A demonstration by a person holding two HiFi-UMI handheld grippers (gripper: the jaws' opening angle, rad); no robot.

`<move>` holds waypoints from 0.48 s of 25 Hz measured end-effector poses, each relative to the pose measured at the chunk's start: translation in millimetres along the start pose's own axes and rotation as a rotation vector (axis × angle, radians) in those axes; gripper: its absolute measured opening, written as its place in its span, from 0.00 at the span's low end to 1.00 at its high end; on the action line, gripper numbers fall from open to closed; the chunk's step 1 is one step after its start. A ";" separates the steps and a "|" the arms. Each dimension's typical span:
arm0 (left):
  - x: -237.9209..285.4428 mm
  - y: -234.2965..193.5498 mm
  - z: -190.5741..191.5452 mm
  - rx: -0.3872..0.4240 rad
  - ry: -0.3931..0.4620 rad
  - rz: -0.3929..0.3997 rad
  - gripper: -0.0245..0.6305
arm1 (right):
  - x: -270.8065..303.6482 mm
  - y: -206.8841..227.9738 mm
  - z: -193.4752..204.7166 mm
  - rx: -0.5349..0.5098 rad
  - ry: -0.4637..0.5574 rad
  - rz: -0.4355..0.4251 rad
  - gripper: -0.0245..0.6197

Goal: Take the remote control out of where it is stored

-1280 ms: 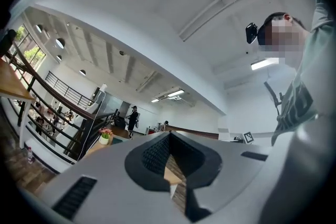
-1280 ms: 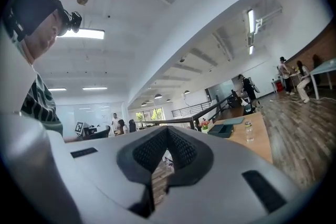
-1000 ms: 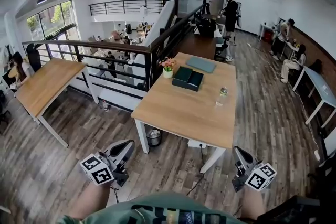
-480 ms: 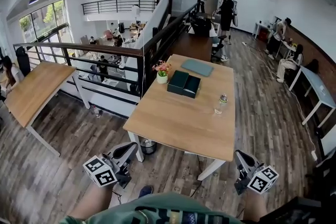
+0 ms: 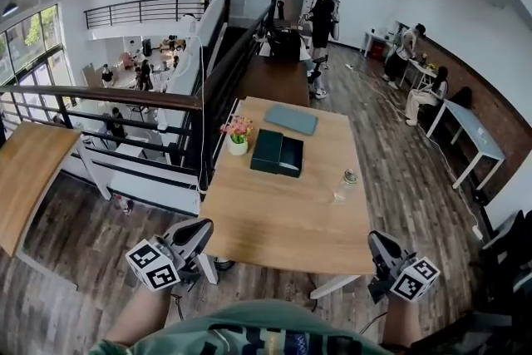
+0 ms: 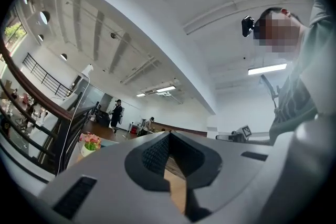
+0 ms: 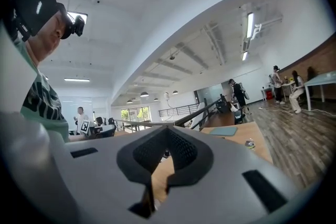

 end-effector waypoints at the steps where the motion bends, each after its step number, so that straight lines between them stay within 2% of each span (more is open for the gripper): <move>1: 5.2 -12.1 -4.5 0.004 -0.008 0.016 0.02 | 9.2 -2.1 1.2 0.002 -0.006 0.010 0.04; 4: 28.4 -41.3 -8.8 0.013 -0.035 0.053 0.02 | 28.5 5.1 8.0 0.013 -0.028 0.035 0.04; 7: 59.8 -61.0 1.7 0.027 -0.063 0.084 0.02 | 39.0 32.0 18.4 0.023 -0.039 0.052 0.04; 12: 83.6 -79.3 -20.1 0.095 -0.130 0.107 0.02 | 67.2 45.9 1.4 0.029 -0.036 0.055 0.04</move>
Point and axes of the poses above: the fingertips, and each gripper's own axes: x forward along the fingers, y to its right, z out of its underside, the point moved 10 cm from there along -x, backward along the fingers, and after that the axes turned 13 degrees about -z, right-handed, at the moved point
